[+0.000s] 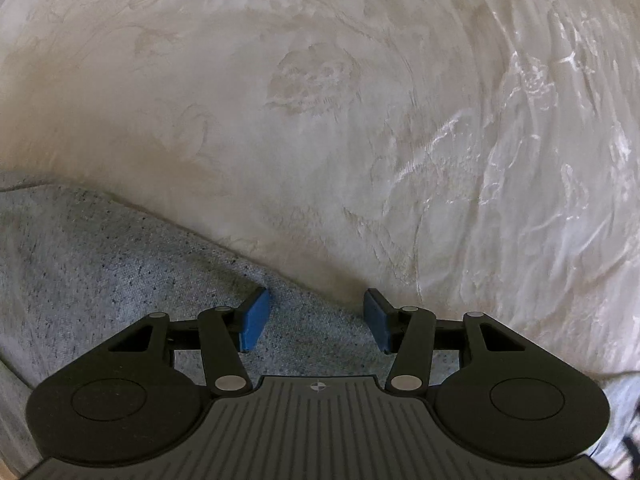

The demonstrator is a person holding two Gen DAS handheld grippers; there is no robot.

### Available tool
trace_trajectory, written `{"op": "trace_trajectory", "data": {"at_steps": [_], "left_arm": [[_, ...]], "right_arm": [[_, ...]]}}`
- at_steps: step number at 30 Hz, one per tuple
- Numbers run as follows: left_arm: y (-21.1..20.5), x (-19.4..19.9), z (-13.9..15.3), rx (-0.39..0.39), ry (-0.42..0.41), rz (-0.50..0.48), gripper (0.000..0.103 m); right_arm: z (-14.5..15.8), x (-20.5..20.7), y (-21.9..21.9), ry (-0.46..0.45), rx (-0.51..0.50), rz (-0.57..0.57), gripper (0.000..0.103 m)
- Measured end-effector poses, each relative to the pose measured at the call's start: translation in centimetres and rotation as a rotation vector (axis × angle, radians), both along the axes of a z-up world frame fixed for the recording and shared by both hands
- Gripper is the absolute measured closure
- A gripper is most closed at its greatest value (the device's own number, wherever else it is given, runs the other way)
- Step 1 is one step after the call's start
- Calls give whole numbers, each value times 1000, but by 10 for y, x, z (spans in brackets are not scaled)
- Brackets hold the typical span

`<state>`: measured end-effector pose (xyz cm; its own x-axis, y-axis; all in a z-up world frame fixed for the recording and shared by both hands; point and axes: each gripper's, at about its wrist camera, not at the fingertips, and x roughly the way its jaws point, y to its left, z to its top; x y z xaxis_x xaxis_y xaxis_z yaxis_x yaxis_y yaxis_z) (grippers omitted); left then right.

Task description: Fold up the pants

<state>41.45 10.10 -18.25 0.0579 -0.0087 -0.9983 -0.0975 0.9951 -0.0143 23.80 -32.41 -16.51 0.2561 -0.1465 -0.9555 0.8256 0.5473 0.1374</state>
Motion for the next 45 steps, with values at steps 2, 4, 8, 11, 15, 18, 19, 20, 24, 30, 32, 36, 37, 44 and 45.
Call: {"op": "trace_trajectory", "data": {"at_steps": [2, 4, 8, 11, 15, 18, 19, 20, 24, 30, 32, 36, 37, 44, 45], "left_arm": [[-2, -2, -2, 6, -3, -9, 53], [-6, -6, -4, 11, -8, -18, 53], [-10, -10, -6, 9, -12, -27, 53], [-7, -15, -4, -7, -12, -23, 53], [0, -17, 0, -39, -10, -10, 53], [6, -17, 4, -75, -5, 21, 53], [10, -15, 6, -84, -4, 30, 53], [11, -14, 7, -88, -5, 37, 53], [16, -7, 11, -86, -3, 64, 53], [24, 3, 5, -71, 24, 88, 53], [19, 4, -2, -58, 41, 84, 53], [21, 9, -23, -60, 115, 104, 73], [26, 8, -22, -64, 103, 132, 94], [54, -27, 56, -207, -211, 77, 99], [56, -37, 72, -211, -266, 53, 99]], "right_arm": [[-8, 24, -4, 14, -11, -12, 27], [-18, 47, -7, 41, -6, -20, 27], [-46, 76, -4, 180, -13, -13, 28], [-48, 72, 2, 180, -36, -2, 73], [-30, 45, 4, 80, 9, 49, 97], [-15, 17, 1, 26, 28, 49, 97], [-13, 8, 1, 16, 35, 48, 97], [-10, 0, 1, 7, 40, 50, 97], [-9, -30, 13, -5, 55, 63, 97], [-12, -61, 25, 11, 63, 75, 97], [-14, -67, 27, 11, 68, 75, 97], [-15, -73, 28, 3, 74, 66, 97], [-14, -72, 27, 1, 76, 64, 97], [19, -59, 20, -94, 57, 93, 97], [33, -58, 19, -150, 40, 106, 97]]}}
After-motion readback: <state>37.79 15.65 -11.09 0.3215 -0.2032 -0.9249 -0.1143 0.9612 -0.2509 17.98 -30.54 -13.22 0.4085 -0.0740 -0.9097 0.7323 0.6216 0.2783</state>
